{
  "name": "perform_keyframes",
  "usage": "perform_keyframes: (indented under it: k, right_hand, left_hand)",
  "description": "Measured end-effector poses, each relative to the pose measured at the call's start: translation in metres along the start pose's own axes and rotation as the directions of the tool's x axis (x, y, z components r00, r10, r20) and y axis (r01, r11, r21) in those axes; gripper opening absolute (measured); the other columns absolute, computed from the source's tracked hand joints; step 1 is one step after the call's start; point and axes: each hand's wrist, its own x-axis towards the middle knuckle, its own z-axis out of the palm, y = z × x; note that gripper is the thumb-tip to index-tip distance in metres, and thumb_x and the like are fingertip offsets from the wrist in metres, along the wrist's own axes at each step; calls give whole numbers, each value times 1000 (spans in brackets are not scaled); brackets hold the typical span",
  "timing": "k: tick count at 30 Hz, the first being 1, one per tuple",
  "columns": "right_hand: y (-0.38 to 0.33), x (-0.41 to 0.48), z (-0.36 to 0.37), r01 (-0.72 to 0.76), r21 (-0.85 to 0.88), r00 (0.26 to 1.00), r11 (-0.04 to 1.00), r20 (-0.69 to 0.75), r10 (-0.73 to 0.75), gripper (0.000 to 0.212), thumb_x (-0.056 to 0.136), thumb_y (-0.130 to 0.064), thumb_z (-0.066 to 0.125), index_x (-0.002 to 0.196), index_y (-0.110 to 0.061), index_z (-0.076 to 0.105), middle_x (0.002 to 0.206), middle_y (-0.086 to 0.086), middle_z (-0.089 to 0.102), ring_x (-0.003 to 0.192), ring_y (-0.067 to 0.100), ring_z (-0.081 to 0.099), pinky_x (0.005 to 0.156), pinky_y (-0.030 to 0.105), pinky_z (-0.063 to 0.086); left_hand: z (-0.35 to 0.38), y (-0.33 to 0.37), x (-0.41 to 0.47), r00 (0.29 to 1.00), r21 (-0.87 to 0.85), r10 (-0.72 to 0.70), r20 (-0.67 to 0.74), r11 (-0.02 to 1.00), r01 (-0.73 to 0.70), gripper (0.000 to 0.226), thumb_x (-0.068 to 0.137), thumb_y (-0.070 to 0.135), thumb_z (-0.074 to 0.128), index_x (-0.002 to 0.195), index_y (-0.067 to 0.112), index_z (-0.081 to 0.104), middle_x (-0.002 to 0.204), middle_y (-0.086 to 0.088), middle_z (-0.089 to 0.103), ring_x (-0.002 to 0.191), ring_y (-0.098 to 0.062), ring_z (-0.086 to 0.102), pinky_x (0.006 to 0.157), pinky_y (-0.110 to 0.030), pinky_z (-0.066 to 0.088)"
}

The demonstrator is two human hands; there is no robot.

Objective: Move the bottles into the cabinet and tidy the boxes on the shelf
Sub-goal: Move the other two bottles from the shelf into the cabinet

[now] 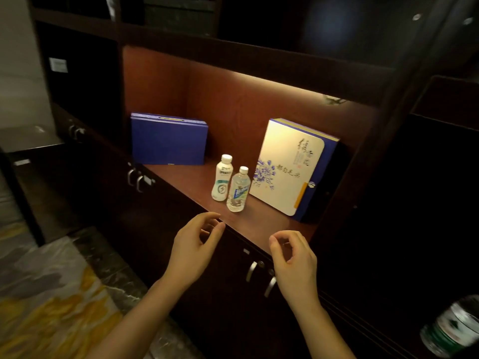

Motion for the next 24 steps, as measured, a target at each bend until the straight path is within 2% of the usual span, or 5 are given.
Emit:
perform_keyframes:
  k: [4, 15, 20, 22, 24]
  right_hand:
    - [2, 22, 39, -45, 93, 998, 995, 45, 41, 10, 93, -25, 66, 91, -34, 65, 92, -19, 64, 95, 1, 61, 73, 7, 44]
    - [64, 115, 136, -218, 174, 973, 960, 115, 200, 12, 92, -28, 70, 100, -34, 63, 100, -15, 66, 94, 0, 63, 72, 9, 46]
    - [106, 167, 173, -307, 182, 950, 934, 119, 289, 27, 88, -29, 76, 108, -34, 58, 110, -12, 64, 101, 6, 62, 82, 23, 51]
    - [125, 185, 188, -336, 166, 939, 927, 133, 317, 39, 85, -30, 79, 113, -35, 54, 116, -11, 60, 105, 6, 59, 85, 24, 50]
    - [141, 200, 202, -374, 146, 923, 916, 159, 351, 54, 82, -31, 82, 125, -31, 50, 125, -9, 54, 113, 7, 55, 87, 18, 47]
  left_hand:
    - [-11, -22, 15, 997, 10, -51, -58, 999, 51, 20, 91, 48, 60, 111, 46, 61, 96, 25, 65, 90, 6, 63, 66, -7, 46]
    - [13, -103, 112, 990, 74, -134, -49, 988, 137, 21, 91, 41, 64, 112, 37, 63, 95, 16, 67, 94, 4, 62, 70, -7, 46]
    - [45, -141, 175, 982, 82, -185, -33, 979, 187, 23, 89, 40, 67, 111, 40, 60, 96, 17, 66, 94, 7, 60, 71, -10, 48]
    - [60, -157, 201, 978, 97, -205, -25, 974, 207, 27, 89, 39, 68, 114, 37, 60, 99, 16, 65, 93, 7, 59, 76, -15, 50]
    - [73, -172, 222, 974, 109, -226, -25, 968, 227, 32, 88, 37, 69, 119, 30, 61, 104, 15, 64, 93, 5, 61, 79, -20, 53]
